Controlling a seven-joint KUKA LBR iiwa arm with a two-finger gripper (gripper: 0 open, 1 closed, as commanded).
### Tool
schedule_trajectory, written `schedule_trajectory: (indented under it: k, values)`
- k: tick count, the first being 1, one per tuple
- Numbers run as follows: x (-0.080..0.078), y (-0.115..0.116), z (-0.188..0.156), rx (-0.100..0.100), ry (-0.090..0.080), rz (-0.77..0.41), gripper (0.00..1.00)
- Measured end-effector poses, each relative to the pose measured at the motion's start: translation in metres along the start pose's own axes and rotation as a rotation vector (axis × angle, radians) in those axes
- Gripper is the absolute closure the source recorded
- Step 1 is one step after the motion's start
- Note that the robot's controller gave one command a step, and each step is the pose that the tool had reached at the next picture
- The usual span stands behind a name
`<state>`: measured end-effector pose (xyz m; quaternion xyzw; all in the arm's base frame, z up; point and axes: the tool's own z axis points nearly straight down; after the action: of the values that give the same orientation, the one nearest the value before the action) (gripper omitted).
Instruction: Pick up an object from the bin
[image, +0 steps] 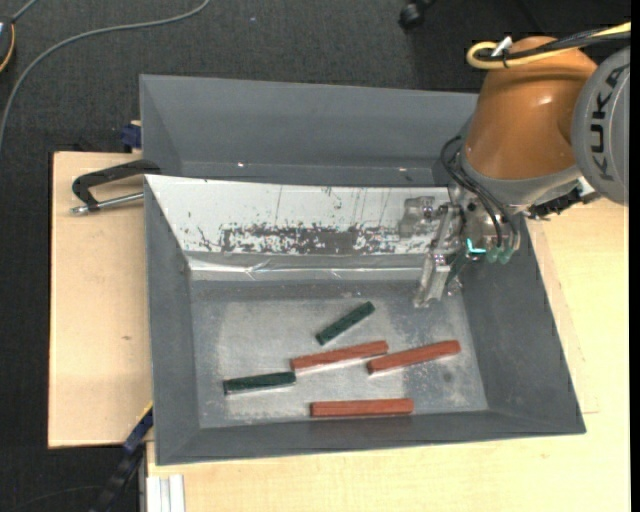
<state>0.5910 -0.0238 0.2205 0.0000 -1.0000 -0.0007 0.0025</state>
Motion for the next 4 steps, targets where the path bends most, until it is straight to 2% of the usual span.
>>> schedule_trajectory:
  k: [1,2,3,4]
  values:
    - [0.075,-0.037,0.154,0.0,0.002,-0.184,0.0]
    - [0.076,0.01,0.119,0.0,-0.012,-0.291,0.0]
    - [0.077,0.054,0.12,0.0,-0.009,-0.11,0.0]
    - [0.08,-0.023,0.151,0.004,-0.004,-0.106,0.0]
